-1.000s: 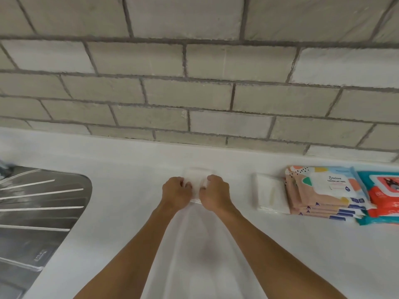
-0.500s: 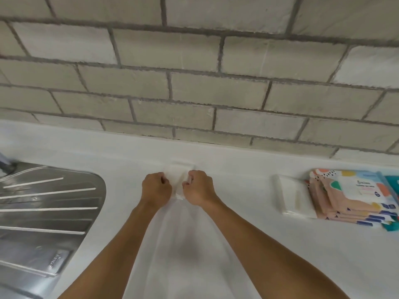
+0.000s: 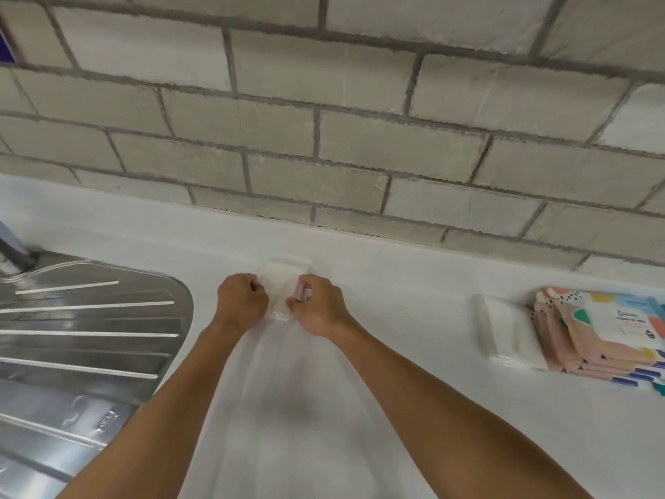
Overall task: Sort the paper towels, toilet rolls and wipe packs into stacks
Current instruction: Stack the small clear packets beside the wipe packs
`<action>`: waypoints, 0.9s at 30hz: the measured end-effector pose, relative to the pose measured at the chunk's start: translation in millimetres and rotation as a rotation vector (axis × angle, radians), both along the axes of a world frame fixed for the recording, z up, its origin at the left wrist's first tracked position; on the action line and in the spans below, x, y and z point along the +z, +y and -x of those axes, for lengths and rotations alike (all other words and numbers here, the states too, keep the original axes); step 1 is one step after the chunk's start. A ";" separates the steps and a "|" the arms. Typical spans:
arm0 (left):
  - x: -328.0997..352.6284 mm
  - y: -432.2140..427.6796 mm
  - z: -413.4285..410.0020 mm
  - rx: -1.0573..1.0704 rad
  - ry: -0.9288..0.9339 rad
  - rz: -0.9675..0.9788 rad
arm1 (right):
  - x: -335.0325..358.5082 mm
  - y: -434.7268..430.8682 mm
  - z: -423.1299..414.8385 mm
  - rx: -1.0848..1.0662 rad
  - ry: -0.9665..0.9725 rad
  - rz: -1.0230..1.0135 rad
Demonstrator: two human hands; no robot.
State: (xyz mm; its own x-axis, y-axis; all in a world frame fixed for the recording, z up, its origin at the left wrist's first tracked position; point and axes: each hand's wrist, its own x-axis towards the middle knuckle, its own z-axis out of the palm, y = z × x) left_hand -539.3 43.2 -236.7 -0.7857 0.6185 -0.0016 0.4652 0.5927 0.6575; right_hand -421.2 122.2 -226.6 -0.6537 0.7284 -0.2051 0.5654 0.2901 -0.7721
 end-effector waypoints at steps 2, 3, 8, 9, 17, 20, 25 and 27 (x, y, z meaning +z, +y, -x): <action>-0.4 -0.5 0.5 -0.001 0.000 0.002 | 0.6 -2.0 -0.9 -0.004 0.002 -0.011; -0.9 -0.6 0.6 0.001 -0.004 0.000 | 2.2 -2.8 -2.1 -0.007 0.007 -0.009; 0.4 -0.1 -1.4 0.043 0.044 0.035 | 15.4 -9.1 -16.6 -0.044 0.101 -0.003; -0.3 0.6 -3.6 0.055 0.096 0.023 | 16.8 -10.8 -22.2 -0.067 0.131 -0.014; 22.2 28.1 -86.7 -0.182 0.106 -0.304 | 26.1 -10.0 -109.0 -0.355 0.317 -0.117; 26.5 42.8 -130.2 -0.288 0.026 -0.308 | 25.6 -2.8 -153.0 -0.474 0.319 -0.144; 24.7 64.6 -196.6 -0.497 0.000 -0.201 | 26.4 6.9 -220.3 -0.667 0.278 -0.128; 24.6 72.9 -219.8 -0.571 -0.012 -0.151 | 25.8 9.4 -243.0 -0.749 0.250 -0.114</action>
State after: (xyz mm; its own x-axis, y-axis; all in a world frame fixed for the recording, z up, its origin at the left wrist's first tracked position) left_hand -319.5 116.1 -212.1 -0.3287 0.9377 0.1122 0.6750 0.1502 0.7223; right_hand -178.2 131.7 -200.8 0.0011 0.9999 -0.0145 0.4553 -0.0134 -0.8903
